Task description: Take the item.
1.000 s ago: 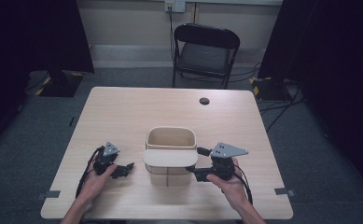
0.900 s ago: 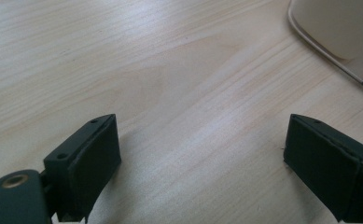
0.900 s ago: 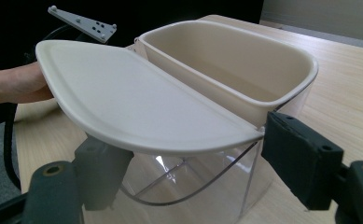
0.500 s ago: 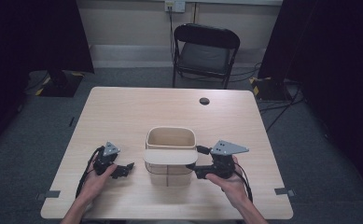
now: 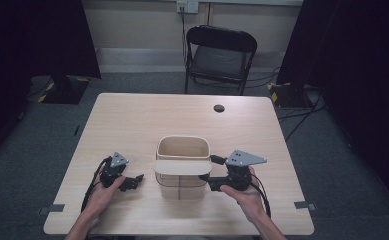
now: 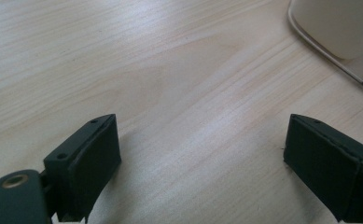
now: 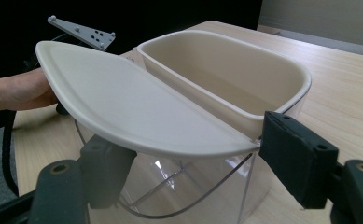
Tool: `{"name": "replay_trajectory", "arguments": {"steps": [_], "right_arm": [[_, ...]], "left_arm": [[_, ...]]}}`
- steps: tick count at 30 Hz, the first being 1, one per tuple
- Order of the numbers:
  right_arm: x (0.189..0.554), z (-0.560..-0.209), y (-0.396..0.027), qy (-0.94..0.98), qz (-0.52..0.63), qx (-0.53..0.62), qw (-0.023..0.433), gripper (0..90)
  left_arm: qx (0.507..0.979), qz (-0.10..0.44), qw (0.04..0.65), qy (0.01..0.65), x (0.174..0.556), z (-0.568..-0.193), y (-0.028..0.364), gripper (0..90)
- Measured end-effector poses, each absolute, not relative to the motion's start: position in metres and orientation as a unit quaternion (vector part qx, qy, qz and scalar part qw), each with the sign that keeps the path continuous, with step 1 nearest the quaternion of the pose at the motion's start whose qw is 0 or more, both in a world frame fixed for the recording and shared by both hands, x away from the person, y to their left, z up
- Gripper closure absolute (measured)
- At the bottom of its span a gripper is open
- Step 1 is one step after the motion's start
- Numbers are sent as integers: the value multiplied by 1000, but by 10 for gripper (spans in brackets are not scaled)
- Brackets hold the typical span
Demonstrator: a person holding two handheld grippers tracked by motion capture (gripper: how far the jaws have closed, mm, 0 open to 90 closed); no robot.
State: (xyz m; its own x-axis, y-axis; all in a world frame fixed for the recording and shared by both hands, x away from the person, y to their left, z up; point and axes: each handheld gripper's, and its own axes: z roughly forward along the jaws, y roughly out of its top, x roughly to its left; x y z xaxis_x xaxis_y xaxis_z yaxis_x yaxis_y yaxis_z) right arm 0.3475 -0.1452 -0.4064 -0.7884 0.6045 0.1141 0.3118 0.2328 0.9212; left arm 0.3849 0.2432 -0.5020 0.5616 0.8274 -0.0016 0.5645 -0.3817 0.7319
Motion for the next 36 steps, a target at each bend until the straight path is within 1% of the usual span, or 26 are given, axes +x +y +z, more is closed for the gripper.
{"name": "replay_trajectory", "arguments": {"steps": [16,36], "right_arm": [[350,-405,-144,771,553,290,128,267],[354,-402,-143,768,560,291,113,313]], "left_arm": [[811,188,351,428,385,-502,244,101],[810,186,353,430,385,-502,243,102]]}}
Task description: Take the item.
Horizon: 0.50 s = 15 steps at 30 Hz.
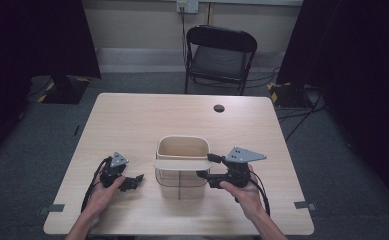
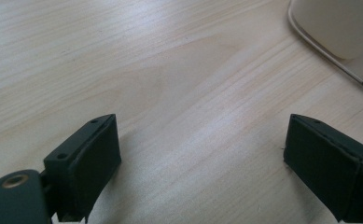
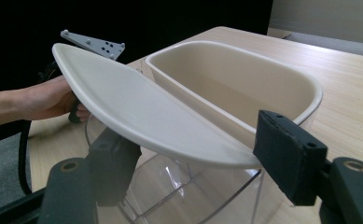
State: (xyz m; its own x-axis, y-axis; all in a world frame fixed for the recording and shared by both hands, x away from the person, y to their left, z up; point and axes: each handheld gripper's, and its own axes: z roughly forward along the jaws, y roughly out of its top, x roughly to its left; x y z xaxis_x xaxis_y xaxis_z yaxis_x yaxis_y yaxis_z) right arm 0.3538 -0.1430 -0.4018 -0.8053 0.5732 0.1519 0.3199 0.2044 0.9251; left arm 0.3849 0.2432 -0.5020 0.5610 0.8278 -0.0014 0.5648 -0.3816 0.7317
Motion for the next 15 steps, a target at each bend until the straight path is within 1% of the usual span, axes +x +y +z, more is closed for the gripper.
{"name": "replay_trajectory", "arguments": {"steps": [7,10,15], "right_arm": [[355,-402,-141,769,559,291,111,336],[356,-401,-139,769,561,286,109,374],[357,-398,-136,772,560,281,104,394]], "left_arm": [[810,187,353,431,385,-502,243,102],[810,187,353,431,385,-502,243,102],[809,187,352,432,384,-502,243,102]]}}
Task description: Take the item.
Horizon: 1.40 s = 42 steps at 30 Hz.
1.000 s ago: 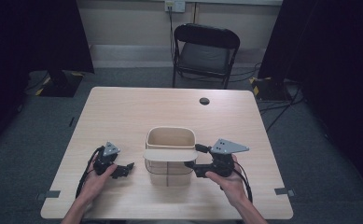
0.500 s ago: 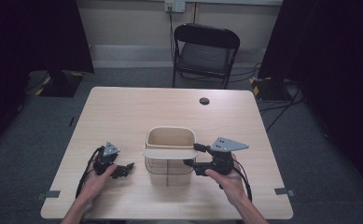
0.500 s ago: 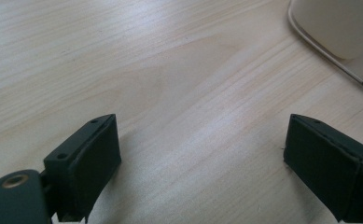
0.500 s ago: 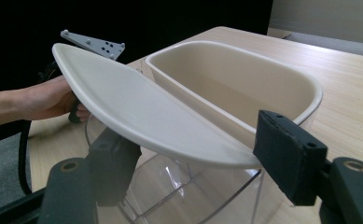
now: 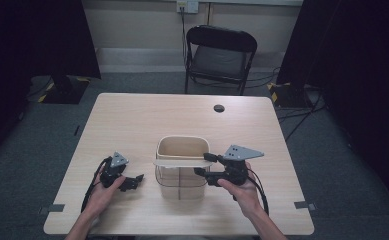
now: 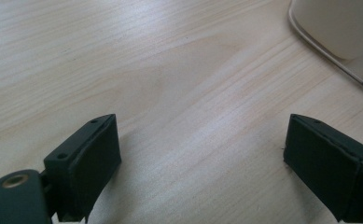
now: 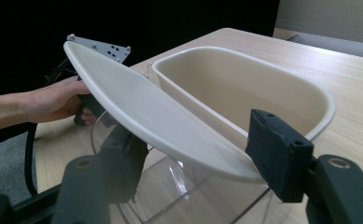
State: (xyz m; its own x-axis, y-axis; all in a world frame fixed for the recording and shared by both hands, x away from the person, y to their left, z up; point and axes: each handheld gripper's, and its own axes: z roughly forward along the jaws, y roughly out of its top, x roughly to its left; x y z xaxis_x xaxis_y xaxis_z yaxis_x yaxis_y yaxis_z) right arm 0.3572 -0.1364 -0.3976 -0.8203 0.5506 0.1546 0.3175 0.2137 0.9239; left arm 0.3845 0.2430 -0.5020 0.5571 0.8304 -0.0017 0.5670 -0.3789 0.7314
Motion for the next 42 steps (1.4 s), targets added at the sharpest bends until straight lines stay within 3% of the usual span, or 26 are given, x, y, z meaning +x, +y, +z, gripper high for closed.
{"name": "replay_trajectory", "arguments": {"steps": [42], "right_arm": [[368,-384,-136,769,567,280,95,504]], "left_arm": [[809,187,352,432,384,-502,243,102]]}}
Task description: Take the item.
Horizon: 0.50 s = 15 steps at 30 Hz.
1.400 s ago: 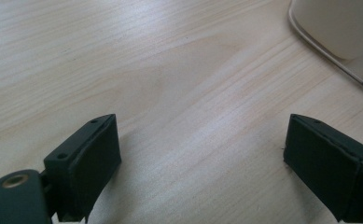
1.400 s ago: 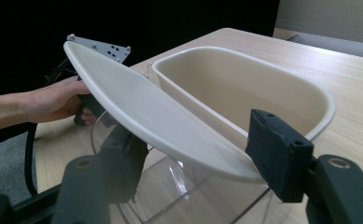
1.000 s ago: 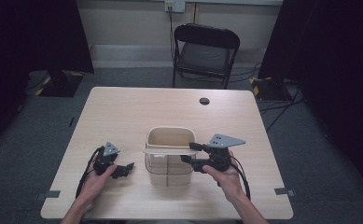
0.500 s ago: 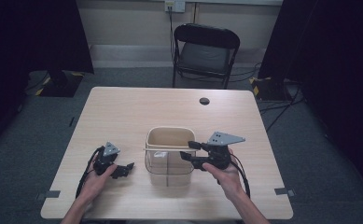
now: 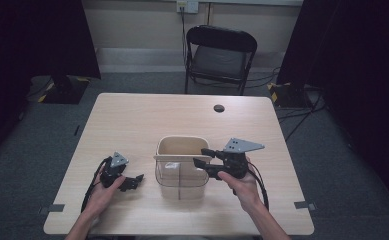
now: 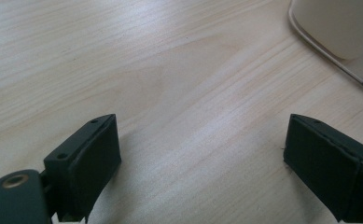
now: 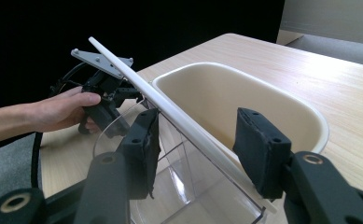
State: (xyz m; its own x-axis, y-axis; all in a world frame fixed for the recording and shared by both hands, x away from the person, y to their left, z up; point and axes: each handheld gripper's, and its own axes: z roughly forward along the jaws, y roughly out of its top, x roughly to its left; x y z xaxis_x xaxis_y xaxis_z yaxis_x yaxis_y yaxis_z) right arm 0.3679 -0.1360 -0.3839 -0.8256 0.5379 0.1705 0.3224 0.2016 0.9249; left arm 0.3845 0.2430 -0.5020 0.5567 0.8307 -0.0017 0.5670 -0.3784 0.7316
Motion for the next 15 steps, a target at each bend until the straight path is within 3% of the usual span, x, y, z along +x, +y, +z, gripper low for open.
{"name": "replay_trajectory", "arguments": {"steps": [15], "right_arm": [[369,-383,-138,768,565,288,93,521]], "left_arm": [[809,187,353,432,384,-502,243,102]]}}
